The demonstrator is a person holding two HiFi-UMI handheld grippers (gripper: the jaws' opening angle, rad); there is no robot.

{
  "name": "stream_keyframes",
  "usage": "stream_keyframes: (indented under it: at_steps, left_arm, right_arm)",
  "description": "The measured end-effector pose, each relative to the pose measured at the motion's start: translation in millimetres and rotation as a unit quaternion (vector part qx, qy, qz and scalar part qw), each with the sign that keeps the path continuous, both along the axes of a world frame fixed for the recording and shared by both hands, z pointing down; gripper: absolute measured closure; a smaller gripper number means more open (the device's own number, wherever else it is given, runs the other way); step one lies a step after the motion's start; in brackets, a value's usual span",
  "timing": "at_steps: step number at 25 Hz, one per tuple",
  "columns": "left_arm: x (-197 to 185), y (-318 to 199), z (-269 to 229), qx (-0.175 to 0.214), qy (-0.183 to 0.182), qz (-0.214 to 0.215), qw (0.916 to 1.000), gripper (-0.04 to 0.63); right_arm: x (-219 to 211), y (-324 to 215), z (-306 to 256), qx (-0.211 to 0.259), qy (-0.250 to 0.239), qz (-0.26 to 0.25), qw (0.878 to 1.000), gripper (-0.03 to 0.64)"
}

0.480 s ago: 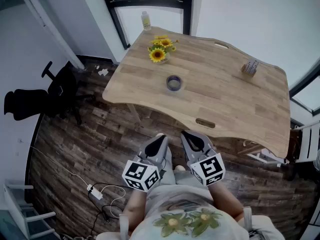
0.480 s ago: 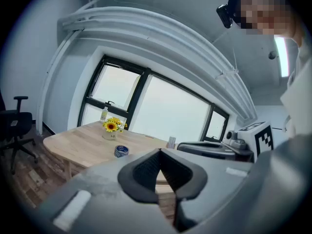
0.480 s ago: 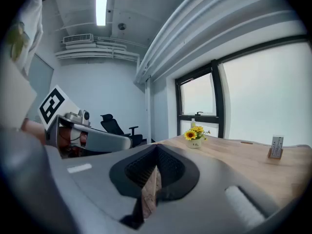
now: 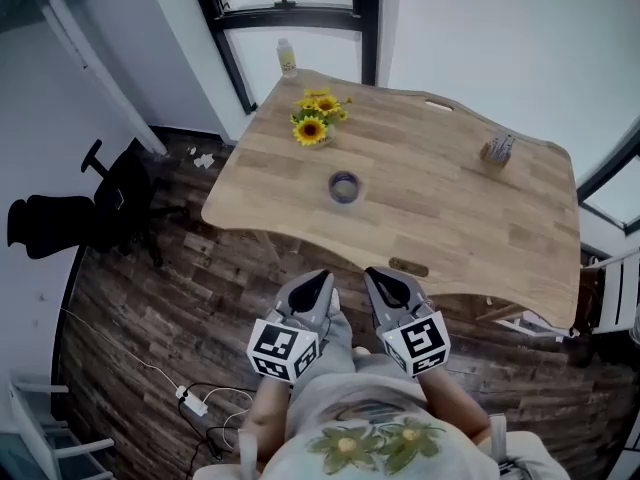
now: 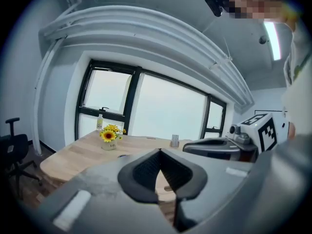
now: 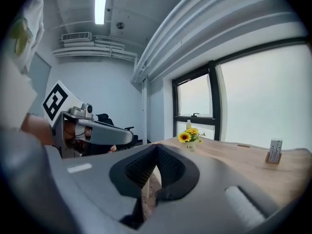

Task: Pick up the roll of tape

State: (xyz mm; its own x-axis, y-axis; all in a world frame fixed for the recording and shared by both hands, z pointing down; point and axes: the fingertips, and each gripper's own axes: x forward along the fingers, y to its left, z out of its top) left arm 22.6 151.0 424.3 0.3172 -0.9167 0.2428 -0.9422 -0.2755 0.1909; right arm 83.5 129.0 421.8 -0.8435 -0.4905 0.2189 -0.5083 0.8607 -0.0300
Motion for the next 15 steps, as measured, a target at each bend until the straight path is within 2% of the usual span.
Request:
stream_keyframes:
  at_steps: [7, 11, 13, 15]
  left_arm:
    - [-23, -52, -22, 0.033, -0.010, 0.001, 0.9994, 0.592]
    - [-33, -81, -25, 0.038, -0.018, 0.009, 0.9991, 0.558]
    - [-37, -95, -27, 0.042, -0.022, 0.017, 0.9988, 0.506]
    - [-42, -108, -30, 0.047, -0.032, 0.029, 0.9980, 0.425]
  right_arm:
    - [-9, -41, -8, 0.010, 0.006, 0.001, 1.000, 0.617]
    - [-14, -66, -4, 0.008, 0.011, 0.007, 1.000, 0.617]
    - [-18, -78, -3, 0.007, 0.016, 0.009, 1.000, 0.617]
    - [-23, -91, -3, 0.005, 0.020, 0.013, 1.000, 0.617]
